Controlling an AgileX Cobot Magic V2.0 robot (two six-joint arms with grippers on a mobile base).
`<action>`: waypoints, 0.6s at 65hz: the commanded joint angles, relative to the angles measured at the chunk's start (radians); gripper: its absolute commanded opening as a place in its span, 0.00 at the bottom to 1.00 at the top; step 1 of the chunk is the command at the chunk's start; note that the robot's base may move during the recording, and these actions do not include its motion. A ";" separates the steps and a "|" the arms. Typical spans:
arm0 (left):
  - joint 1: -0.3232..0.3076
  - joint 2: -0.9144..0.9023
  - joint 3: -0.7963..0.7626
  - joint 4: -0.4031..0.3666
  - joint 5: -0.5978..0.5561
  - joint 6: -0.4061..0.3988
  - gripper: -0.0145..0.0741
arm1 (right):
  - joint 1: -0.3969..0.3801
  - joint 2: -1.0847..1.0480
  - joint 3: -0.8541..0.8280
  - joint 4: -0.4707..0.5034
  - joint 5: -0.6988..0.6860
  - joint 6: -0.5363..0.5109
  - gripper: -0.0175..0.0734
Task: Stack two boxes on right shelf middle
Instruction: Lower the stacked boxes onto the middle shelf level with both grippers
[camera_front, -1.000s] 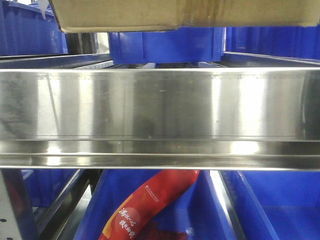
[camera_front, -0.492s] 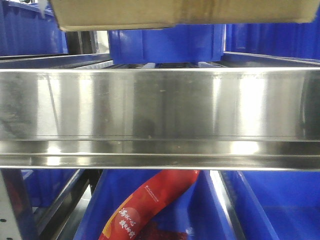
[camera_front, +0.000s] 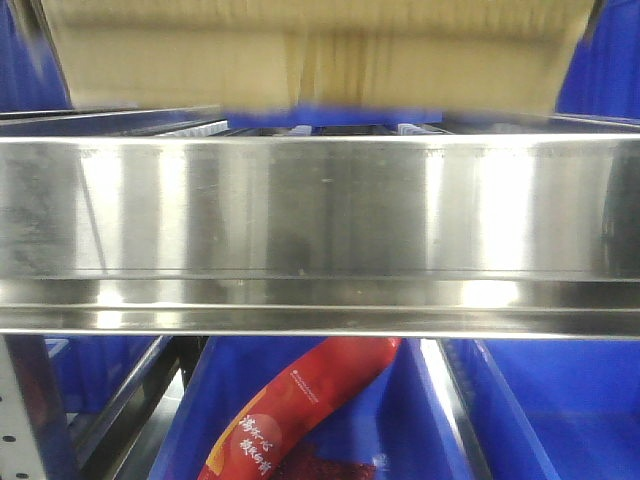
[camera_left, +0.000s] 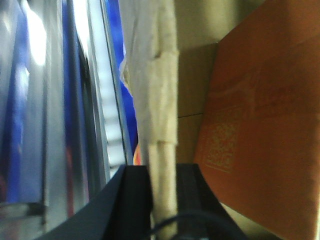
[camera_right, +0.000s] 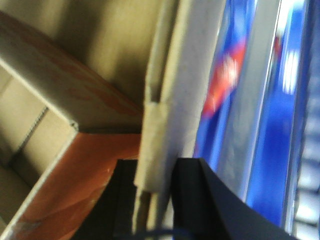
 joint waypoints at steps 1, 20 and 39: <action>0.022 0.017 -0.010 0.052 -0.045 0.018 0.04 | -0.010 0.013 -0.005 -0.020 0.026 -0.031 0.03; 0.022 0.031 -0.010 0.060 -0.045 0.018 0.33 | -0.010 0.024 -0.005 -0.022 0.016 -0.031 0.56; 0.022 0.005 -0.010 0.053 -0.045 0.018 0.78 | -0.010 0.005 -0.009 -0.022 -0.006 -0.031 0.76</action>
